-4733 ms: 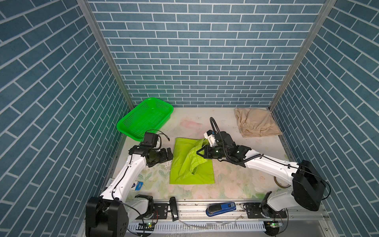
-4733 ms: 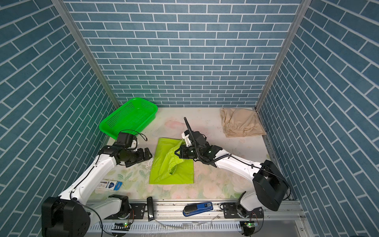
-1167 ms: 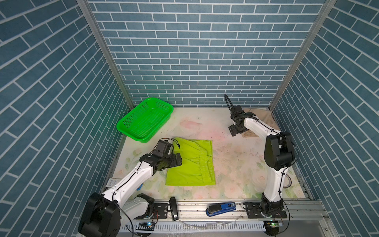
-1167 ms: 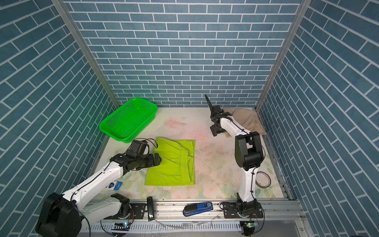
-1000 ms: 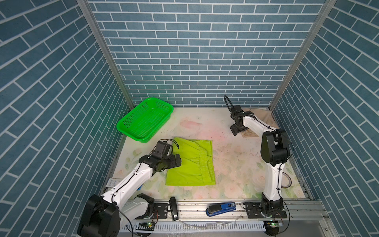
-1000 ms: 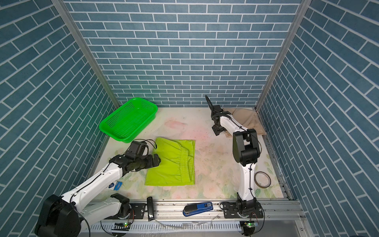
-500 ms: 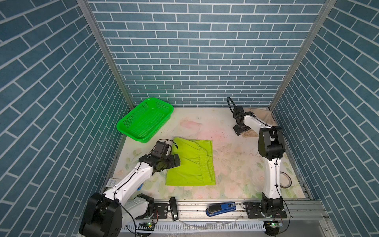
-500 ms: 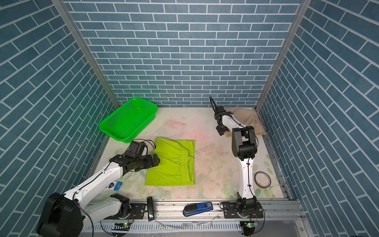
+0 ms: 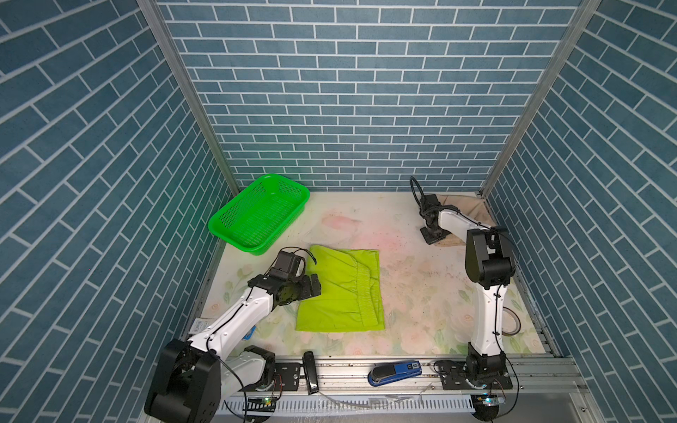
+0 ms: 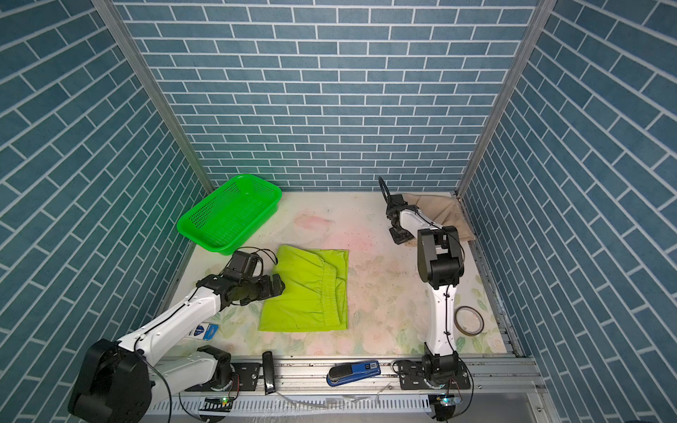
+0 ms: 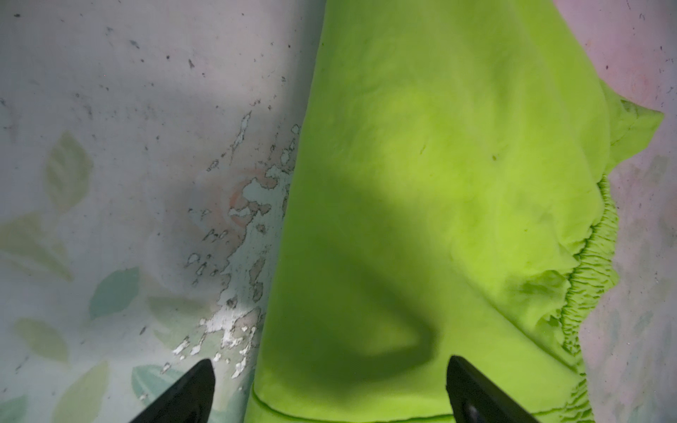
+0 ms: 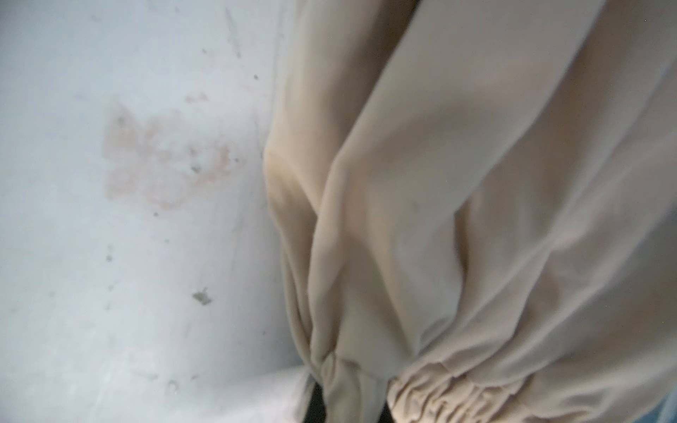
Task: Fold and stack the shorts
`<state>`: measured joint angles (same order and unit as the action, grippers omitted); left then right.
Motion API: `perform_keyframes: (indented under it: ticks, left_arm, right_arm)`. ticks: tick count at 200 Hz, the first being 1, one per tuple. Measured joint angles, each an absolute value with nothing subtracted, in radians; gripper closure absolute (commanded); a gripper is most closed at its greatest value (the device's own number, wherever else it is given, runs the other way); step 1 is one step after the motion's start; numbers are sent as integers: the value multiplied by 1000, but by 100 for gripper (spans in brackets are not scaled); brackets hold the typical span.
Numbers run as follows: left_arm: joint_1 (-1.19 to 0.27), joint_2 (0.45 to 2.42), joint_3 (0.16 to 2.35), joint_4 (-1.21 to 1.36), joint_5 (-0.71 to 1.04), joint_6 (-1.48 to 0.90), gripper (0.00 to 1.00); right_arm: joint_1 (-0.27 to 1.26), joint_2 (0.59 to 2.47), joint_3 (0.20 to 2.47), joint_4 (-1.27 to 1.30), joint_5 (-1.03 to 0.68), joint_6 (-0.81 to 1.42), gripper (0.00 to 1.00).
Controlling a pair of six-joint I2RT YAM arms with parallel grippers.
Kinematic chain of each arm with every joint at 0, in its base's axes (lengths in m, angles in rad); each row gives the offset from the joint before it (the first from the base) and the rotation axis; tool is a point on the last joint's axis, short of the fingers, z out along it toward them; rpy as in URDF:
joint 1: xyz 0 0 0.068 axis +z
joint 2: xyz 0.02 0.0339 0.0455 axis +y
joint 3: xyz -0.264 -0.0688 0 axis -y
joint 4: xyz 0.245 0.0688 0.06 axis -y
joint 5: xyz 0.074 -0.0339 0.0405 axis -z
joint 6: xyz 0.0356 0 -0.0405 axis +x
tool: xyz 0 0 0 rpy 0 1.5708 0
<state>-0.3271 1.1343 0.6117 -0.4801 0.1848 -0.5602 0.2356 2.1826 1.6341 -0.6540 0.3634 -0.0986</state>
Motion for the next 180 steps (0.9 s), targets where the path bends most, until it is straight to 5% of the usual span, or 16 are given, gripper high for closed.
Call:
perform_keyframes:
  ticks: [77, 159, 180]
  left_arm:
    - [-279, 1142, 627, -470, 200, -525, 0]
    - [-227, 1172, 635, -418, 209, -508, 0]
    - [-227, 1185, 636, -406, 213, -506, 0]
  right_arm:
    - [475, 1896, 1274, -694, 239, 163, 100]
    - [752, 1712, 1168, -753, 142, 403, 100]
    - [776, 1695, 1168, -760, 109, 441, 68]
